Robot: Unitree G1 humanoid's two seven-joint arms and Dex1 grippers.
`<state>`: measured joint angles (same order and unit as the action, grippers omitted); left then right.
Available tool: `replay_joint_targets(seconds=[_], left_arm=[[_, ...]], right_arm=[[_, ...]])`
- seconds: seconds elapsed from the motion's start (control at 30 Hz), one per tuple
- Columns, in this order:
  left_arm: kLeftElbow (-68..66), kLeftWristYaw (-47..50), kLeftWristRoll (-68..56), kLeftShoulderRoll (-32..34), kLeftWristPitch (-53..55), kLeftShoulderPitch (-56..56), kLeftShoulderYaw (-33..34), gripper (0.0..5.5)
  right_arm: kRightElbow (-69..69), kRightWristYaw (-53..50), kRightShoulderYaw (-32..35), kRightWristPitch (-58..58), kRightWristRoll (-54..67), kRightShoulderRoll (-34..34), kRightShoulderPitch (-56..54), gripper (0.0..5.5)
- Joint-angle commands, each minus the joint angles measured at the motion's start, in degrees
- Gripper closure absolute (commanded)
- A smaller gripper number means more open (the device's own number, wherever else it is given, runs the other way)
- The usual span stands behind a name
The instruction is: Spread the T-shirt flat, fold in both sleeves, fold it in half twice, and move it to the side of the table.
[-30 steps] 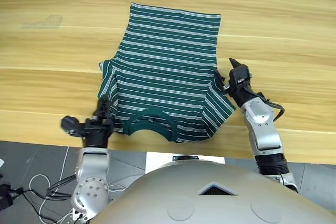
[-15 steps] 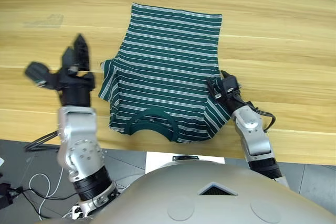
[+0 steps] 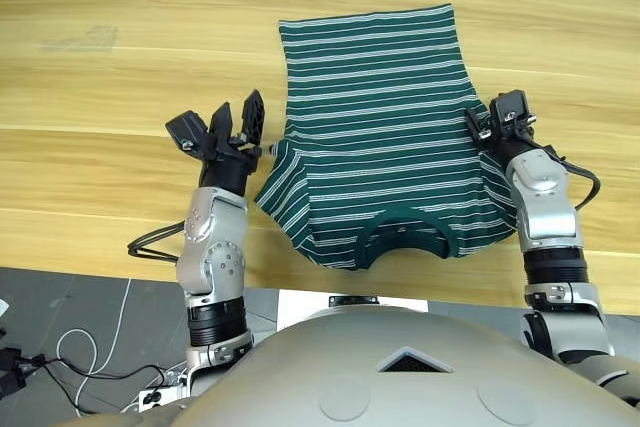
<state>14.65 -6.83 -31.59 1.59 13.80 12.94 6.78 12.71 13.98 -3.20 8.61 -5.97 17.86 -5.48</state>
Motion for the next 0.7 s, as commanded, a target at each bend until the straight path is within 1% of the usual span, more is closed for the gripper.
replay_joint_targets(seconds=[0.03,0.1,0.13,0.27,0.33,0.4,0.47,0.53,0.6,0.7], left_arm=[[-3.41,-1.3,6.62,1.43,-2.88,-0.23,-2.55,2.06],[-5.25,-2.3,9.34,2.19,-3.76,-1.09,-3.68,2.06],[-5.57,-2.48,9.24,2.05,-3.67,-1.58,-3.35,2.06],[-5.82,-2.69,9.53,1.31,-6.29,-2.97,-1.65,2.06],[-6.1,-2.24,9.53,0.63,-7.08,-3.12,-1.11,2.06],[-6.13,-2.32,9.73,0.4,-6.86,-2.43,-1.21,2.06],[-5.45,-2.81,12.0,0.51,-6.24,-0.36,-3.87,2.06],[-6.35,-3.26,14.74,0.55,-4.44,0.89,-7.95,2.06],[-8.04,-3.15,17.24,0.49,-2.24,0.66,-11.3,2.06],[-11.05,-2.33,19.63,0.34,1.83,-2.13,-13.59,2.06]], right_arm=[[-8.41,4.82,-5.15,-3.74,1.64,-2.24,2.29,2.57],[-13.92,7.53,-8.37,-5.31,2.73,-3.7,2.84,2.57],[-14.32,7.69,-9.41,-5.42,2.56,-4.6,2.13,2.57],[-7.51,4.54,-12.56,-5.72,-0.66,-9.11,-2.96,2.57],[-5.43,3.02,-12.31,-6.44,-1.6,-9.56,-3.75,2.57],[-4.2,2.03,-10.48,-7.07,-1.84,-8.28,-3.46,2.57],[-3.13,1.84,-8.98,-7.02,-1.48,-7.11,-2.52,2.57],[-1.47,1.4,-8.99,-7.31,-1.96,-6.9,-0.82,2.57],[1.37,0.53,-8.54,-6.92,-1.57,-7.71,0.27,2.57],[6.38,-2.11,-6.2,-4.68,-0.31,-9.51,-0.59,2.57]])
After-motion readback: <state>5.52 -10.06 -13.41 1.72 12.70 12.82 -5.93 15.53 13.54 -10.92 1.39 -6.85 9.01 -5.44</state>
